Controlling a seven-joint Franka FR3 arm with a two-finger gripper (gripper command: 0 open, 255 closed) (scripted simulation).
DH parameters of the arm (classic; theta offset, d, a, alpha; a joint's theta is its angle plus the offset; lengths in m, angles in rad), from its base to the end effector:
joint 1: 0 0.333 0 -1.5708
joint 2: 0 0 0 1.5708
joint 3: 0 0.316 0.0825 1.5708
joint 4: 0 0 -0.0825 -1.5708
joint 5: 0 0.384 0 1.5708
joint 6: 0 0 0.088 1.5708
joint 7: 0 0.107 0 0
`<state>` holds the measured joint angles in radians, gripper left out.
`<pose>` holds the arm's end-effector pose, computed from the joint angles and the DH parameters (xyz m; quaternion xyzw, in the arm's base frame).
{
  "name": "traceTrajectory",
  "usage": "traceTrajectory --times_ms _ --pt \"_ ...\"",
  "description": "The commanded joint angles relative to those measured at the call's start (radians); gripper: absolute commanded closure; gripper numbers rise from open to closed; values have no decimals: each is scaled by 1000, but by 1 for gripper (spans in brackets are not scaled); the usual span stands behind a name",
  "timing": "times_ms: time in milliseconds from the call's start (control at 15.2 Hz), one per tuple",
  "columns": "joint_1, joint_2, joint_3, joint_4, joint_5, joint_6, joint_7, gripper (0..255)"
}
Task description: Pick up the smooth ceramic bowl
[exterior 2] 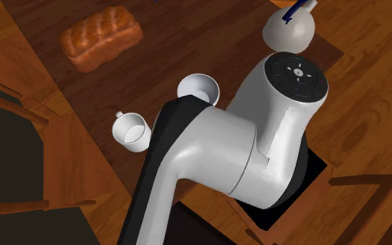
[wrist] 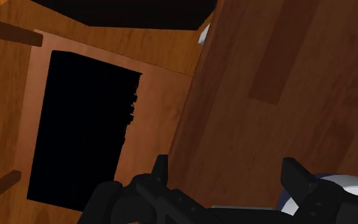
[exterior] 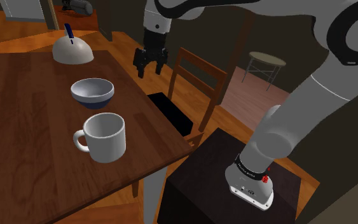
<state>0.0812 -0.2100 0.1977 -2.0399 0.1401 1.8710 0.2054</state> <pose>0.4766 0.1540 0.5354 -0.9986 -0.0155 -0.0072 0.0500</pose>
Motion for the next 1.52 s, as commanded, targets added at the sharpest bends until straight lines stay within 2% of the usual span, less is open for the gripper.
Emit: traceTrajectory --times_ms 0,660,1254,1320,1452 --pt "8 79 22 67 -13 13 38 0" --pt "79 484 74 504 -124 -24 198 0" --pt "79 493 71 415 -126 74 193 0" --pt "79 494 71 414 -126 75 193 255" --pt "79 495 71 416 -126 75 193 255"
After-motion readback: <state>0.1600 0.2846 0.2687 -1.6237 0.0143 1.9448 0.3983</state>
